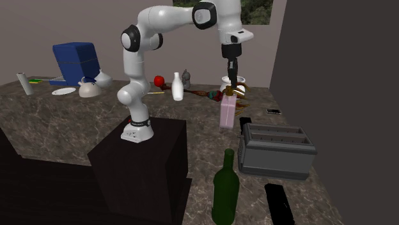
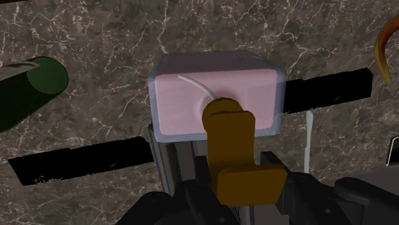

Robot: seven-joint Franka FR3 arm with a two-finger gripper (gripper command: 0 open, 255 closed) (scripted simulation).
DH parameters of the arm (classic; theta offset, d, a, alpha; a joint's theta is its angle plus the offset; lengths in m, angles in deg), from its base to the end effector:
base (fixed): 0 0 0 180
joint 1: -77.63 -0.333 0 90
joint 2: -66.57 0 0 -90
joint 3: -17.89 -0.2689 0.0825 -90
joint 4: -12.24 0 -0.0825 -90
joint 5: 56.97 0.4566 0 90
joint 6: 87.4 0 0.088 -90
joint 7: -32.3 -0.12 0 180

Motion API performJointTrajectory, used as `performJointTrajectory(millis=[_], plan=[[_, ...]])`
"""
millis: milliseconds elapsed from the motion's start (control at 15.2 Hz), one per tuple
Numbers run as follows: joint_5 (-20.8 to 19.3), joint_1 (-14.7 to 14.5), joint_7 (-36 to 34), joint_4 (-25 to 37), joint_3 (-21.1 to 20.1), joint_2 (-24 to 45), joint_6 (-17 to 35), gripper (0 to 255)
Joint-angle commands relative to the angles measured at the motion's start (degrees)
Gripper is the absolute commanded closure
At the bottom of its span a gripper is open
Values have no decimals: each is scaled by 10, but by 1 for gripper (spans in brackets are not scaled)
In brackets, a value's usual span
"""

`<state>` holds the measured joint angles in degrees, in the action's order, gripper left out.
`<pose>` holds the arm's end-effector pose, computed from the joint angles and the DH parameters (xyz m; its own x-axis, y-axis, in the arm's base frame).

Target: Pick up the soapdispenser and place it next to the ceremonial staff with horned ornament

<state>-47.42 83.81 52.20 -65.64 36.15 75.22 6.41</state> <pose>0.6267 -0.2480 0.5940 0.9831 -0.0770 0.1661 -0.0668 -0.9956 -0.0663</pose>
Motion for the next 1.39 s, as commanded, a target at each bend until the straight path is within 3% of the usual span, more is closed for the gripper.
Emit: performJointTrajectory(millis=[0,726,990,1320], plan=[[3,2,-1,28,1,8,-20,255],[28,26,-4,204,5,72,-136,255],[-13,-29,-54,81,-13,-19,-93,255],[-48,-74,-124,-22,-48,-103,-63,255]])
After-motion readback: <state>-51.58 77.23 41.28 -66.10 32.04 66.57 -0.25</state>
